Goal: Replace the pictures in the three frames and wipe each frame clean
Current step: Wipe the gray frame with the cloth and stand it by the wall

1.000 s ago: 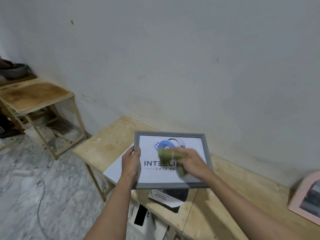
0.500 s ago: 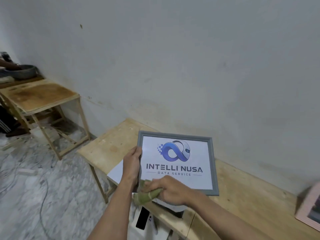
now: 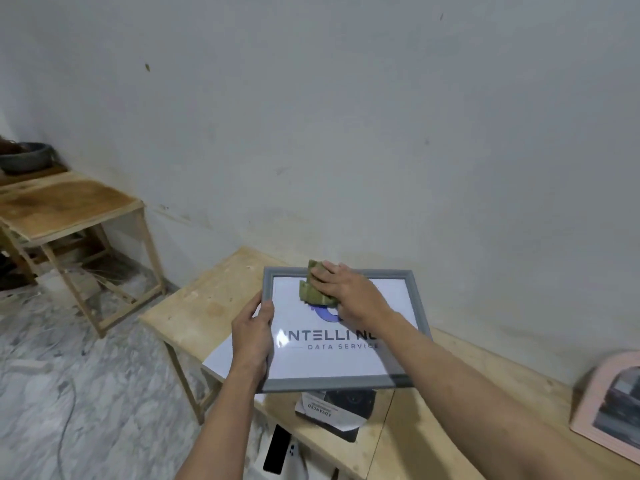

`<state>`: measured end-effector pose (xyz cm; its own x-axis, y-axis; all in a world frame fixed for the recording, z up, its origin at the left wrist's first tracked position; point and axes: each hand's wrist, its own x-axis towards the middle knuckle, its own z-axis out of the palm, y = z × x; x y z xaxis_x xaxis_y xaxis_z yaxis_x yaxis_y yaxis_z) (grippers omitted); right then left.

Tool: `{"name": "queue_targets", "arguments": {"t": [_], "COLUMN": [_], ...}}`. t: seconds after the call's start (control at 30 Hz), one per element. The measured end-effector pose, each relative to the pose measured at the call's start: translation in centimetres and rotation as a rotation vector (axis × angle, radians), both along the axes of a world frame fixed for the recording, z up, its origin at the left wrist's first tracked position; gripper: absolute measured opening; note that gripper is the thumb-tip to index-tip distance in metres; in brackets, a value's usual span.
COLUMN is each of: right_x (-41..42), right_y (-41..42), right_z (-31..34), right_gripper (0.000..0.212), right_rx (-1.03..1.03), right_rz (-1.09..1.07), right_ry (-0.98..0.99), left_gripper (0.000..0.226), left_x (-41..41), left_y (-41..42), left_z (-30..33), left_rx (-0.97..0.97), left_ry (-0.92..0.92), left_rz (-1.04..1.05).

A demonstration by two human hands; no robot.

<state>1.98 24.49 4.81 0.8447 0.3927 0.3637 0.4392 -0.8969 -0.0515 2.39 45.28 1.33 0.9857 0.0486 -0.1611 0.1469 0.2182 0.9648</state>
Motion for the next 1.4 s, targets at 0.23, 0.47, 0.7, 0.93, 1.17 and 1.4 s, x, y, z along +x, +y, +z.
{"name": "queue_targets", "arguments": {"t": [0.23,0.47,0.7,0.93,1.17,1.4], "right_x": [-4.6,-9.8,-6.7,-2.8,-7.9,-5.3], "right_y": [-7.5,-5.4,-5.5,1.1,5.2,0.5], "right_z": [-0.5,-3.2,5.1,3.2,-5.2,4.6], "right_gripper": [0.064,0.054,0.046,0.044,0.042,0.043], "right_rx": [0.029,0.198,0.937,0.444,0.433,1.002], "right_rz": [-0.375,-0.349,-0.458,-0.252,0.092,-0.235], "right_ry": [0.158,0.575,0.33,0.096,0.635,0.391], "left_gripper": [0.043,0.042,0.043,0.041,0.036,0.025], "left_x": [0.5,2.8,2.3,1.0,0.2,0.0], "left_y": [1.7,2.3,1.9,-1.8,-0.1,-0.1], "left_z": [0.7,1.7,1.3,1.9,0.4,1.8], "left_rx": [0.014,0.019,0.012,-0.086,-0.079,-0.036], "left_ry": [-0.04,-0.077,-0.065,-0.06,0.014,0.027], "left_rz": [0.055,0.111,0.043,-0.038,0.021,0.004]}}
